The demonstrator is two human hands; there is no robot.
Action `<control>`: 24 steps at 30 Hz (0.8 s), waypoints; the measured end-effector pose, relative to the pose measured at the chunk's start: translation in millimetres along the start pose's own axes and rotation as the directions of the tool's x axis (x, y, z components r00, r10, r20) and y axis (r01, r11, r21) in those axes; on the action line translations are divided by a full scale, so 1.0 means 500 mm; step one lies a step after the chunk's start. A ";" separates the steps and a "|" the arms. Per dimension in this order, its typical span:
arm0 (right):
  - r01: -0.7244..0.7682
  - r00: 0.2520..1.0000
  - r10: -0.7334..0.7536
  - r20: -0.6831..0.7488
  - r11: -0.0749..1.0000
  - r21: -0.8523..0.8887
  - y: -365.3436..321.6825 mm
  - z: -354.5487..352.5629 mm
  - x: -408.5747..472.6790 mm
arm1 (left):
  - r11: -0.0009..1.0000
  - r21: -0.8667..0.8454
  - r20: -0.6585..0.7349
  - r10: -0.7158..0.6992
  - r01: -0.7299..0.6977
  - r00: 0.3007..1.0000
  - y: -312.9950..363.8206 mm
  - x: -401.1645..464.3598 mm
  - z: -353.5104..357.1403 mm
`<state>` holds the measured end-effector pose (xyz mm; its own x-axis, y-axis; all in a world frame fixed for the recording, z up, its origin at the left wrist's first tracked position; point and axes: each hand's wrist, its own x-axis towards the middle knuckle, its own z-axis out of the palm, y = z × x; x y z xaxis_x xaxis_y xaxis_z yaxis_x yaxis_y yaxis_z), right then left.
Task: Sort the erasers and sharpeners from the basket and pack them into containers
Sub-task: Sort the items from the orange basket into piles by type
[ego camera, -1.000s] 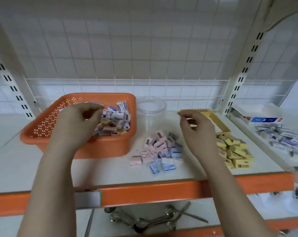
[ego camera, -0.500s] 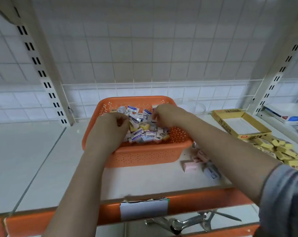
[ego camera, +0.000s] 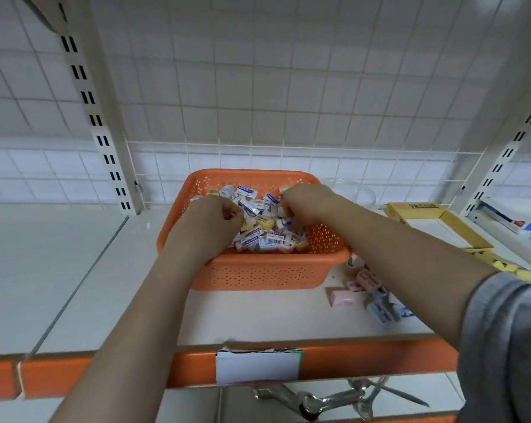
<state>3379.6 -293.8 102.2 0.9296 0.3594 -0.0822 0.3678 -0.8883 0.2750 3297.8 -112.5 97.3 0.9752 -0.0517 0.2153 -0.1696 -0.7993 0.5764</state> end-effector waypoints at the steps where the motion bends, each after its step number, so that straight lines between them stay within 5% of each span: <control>1: -0.012 0.999 0.013 -0.049 1.000 0.017 0.004 -0.003 -0.004 | 1.000 0.013 0.020 0.013 -0.013 1.000 0.002 0.002 -0.002; 6: -0.111 0.926 0.230 -0.300 0.924 0.366 0.039 -0.010 -0.058 | 0.983 0.134 0.153 0.102 -0.123 0.983 0.025 0.050 0.005; 10: -0.066 0.798 0.480 -0.366 0.672 0.738 0.048 -0.003 -0.136 | 0.942 0.208 0.326 0.187 -0.263 0.927 0.050 0.102 0.037; 19: 0.196 0.651 0.746 -0.141 0.014 0.981 -0.001 0.028 -0.281 | 0.877 0.284 0.645 0.126 -0.389 0.754 0.066 0.159 0.100; 24: 0.202 0.597 0.801 -0.047 -0.094 0.975 -0.008 0.042 -0.301 | 0.865 0.279 0.632 0.161 -0.417 0.758 0.064 0.159 0.102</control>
<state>3238.6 -350.3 93.6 0.8480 -0.4839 0.2160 0.1786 -0.1227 -0.9762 3377.1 -172.5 92.8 0.8018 -0.5464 -0.2420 -0.5134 -0.8371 0.1891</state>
